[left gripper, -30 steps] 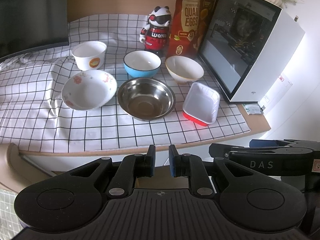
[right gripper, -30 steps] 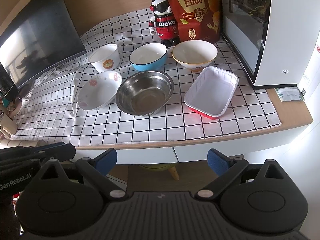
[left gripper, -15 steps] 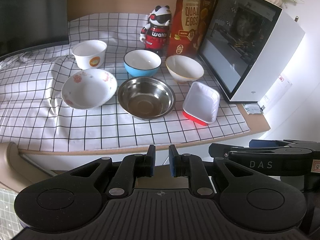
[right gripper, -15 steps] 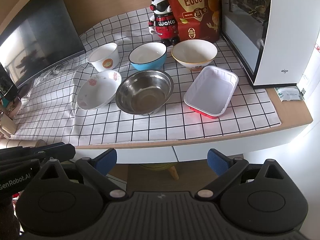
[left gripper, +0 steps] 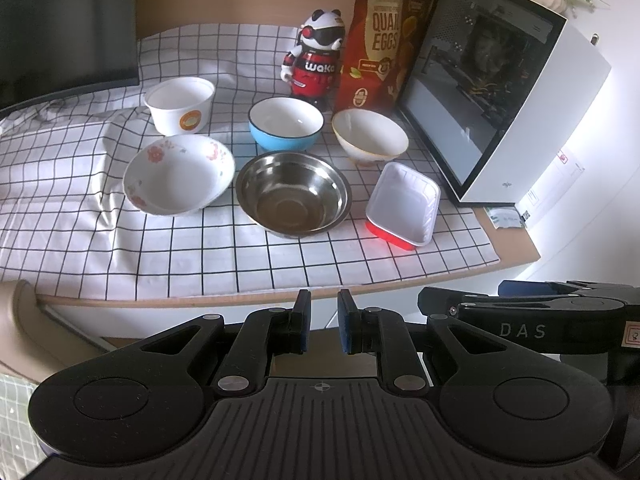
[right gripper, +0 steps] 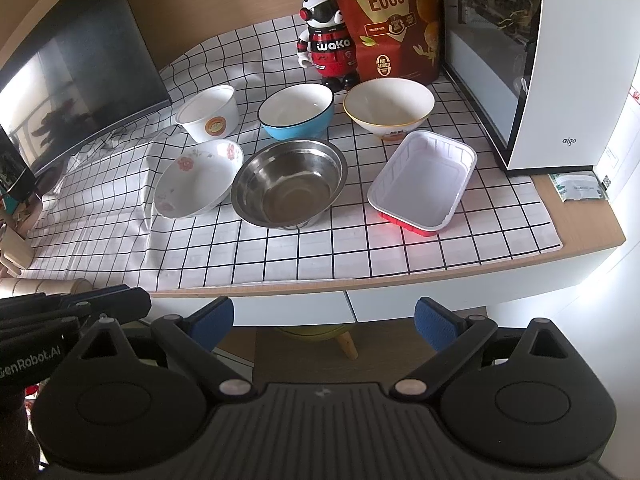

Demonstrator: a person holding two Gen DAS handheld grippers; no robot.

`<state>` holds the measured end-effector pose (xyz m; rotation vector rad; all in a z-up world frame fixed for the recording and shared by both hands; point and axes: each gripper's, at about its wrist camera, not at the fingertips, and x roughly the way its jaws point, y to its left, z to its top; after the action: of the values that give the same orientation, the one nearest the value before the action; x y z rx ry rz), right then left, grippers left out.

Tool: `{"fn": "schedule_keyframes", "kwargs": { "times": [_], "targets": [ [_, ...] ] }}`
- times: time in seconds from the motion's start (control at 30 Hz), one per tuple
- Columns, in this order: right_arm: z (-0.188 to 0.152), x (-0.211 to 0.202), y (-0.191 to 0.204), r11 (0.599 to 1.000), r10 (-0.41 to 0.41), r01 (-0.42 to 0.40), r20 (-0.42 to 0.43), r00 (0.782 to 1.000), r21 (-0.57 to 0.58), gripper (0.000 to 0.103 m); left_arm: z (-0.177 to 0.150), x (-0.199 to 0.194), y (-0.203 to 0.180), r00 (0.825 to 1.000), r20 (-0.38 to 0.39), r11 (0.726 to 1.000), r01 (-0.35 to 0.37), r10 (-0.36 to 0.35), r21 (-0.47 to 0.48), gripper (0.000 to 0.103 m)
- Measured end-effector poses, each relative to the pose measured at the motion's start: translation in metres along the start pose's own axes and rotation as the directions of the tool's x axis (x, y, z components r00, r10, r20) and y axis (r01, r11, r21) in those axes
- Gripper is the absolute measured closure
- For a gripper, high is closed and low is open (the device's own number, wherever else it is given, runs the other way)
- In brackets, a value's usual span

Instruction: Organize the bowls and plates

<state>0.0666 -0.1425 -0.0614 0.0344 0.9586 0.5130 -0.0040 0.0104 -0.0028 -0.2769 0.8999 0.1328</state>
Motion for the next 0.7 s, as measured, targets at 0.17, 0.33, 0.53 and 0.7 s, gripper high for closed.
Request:
{"fn": "schedule_keyframes", "kwargs": {
  "times": [0.17, 0.33, 0.53, 0.7],
  "targets": [
    [0.000, 0.000, 0.000, 1.000, 0.002, -0.002, 0.002, 1.000, -0.001, 0.006, 0.000, 0.000, 0.002, 1.000, 0.001, 1.000, -0.001, 0.001, -0.004, 0.085],
    [0.000, 0.000, 0.001, 1.000, 0.001, -0.001, 0.001, 1.000, 0.000, 0.006, 0.002, 0.000, 0.004, 1.000, -0.002, 1.000, -0.001, 0.001, -0.012, 0.085],
    [0.006, 0.006, 0.004, 1.000, 0.002, -0.002, -0.002, 1.000, 0.006, 0.006, 0.008, 0.007, 0.014, 1.000, -0.007, 0.999, 0.002, -0.002, -0.037, 0.085],
    [0.012, 0.020, 0.002, 0.999, 0.026, -0.028, 0.054, 0.998, 0.027, 0.006, 0.017, 0.020, 0.039, 1.000, 0.015, 0.994, 0.029, -0.028, -0.102, 0.085]
  ]
}}
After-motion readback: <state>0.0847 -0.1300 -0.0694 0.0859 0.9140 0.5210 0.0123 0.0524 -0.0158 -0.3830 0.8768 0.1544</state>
